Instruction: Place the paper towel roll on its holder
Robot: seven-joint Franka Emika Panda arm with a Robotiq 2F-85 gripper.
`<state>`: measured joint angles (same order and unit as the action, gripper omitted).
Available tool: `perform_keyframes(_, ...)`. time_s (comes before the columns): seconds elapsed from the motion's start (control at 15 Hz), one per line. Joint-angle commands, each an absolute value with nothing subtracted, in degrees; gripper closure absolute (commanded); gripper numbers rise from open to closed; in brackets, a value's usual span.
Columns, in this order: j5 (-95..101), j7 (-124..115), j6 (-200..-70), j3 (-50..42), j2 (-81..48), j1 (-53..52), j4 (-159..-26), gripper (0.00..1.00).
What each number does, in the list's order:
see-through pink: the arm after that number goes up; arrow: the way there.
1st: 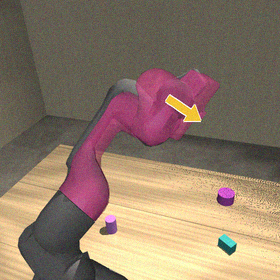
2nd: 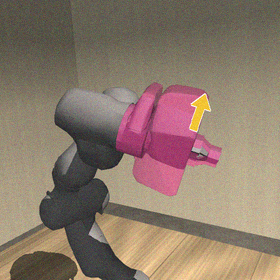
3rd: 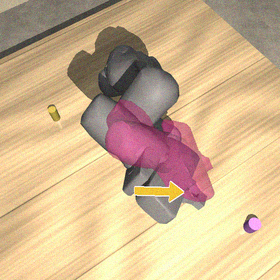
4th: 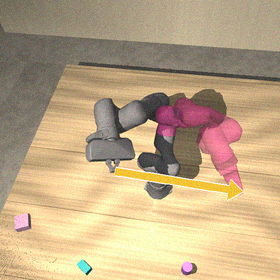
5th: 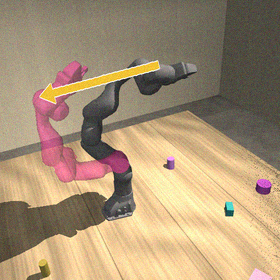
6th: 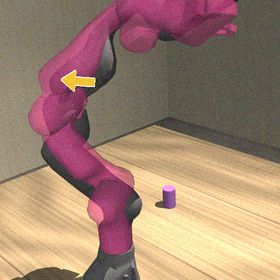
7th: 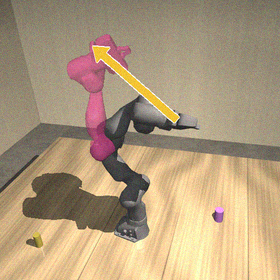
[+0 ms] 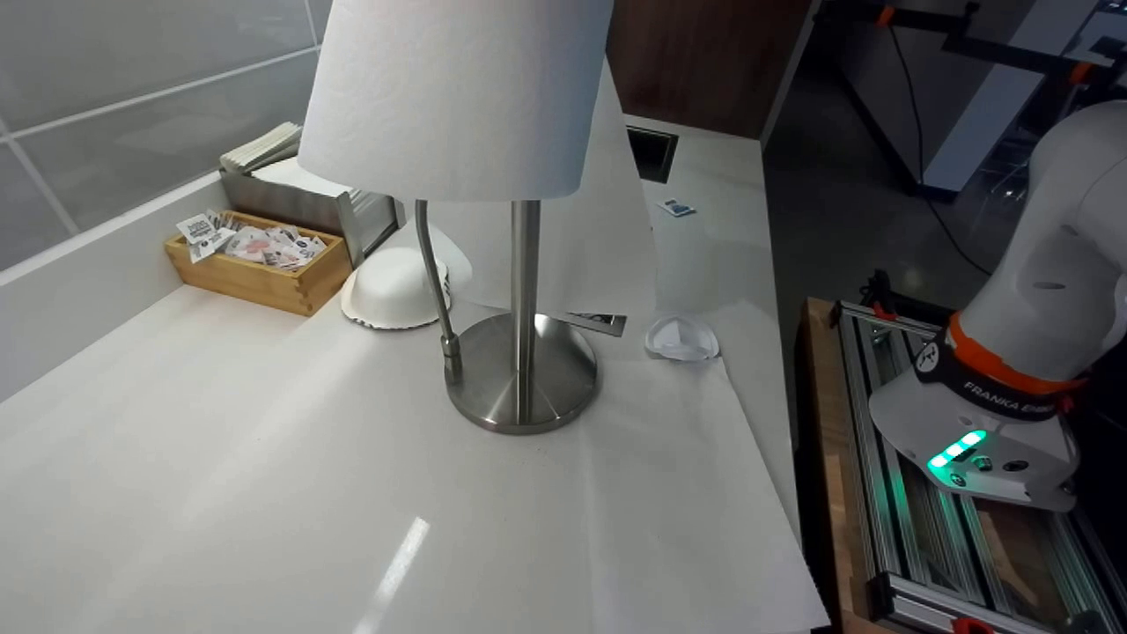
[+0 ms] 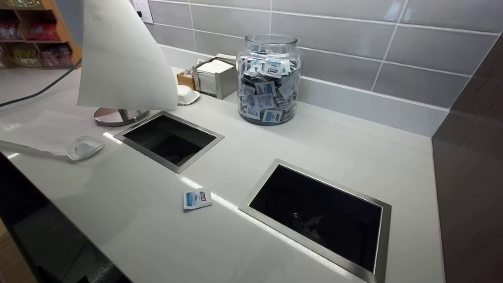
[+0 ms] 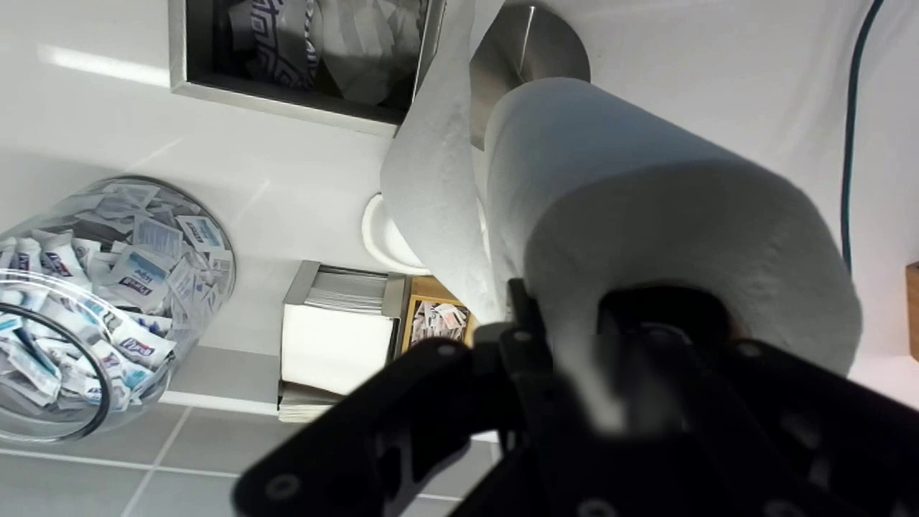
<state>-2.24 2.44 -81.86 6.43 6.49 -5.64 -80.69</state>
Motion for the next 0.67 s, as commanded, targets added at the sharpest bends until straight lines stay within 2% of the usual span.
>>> perform_keyframes(0.0, 0.0, 3.8, -80.5, 6.9, 5.2, -6.1, -78.4, 0.94)
perform_keyframes(0.07, 0.3, 4.0, -80.4, 7.0, 5.3, -6.2, -78.5, 0.94)
perform_keyframes(0.13, 0.6, 4.1, -80.1, 7.1, 5.3, -6.3, -78.5, 0.79)
perform_keyframes(0.2, 0.8, 4.1, -80.1, 7.2, 5.4, -6.4, -78.6, 0.53)
perform_keyframes(0.27, 1.0, 4.0, -79.8, 7.3, 5.5, -6.5, -78.6, 0.52)
perform_keyframes(0.6, 2.1, 4.3, -79.9, 7.9, 6.1, -7.0, -79.0, 0.16)
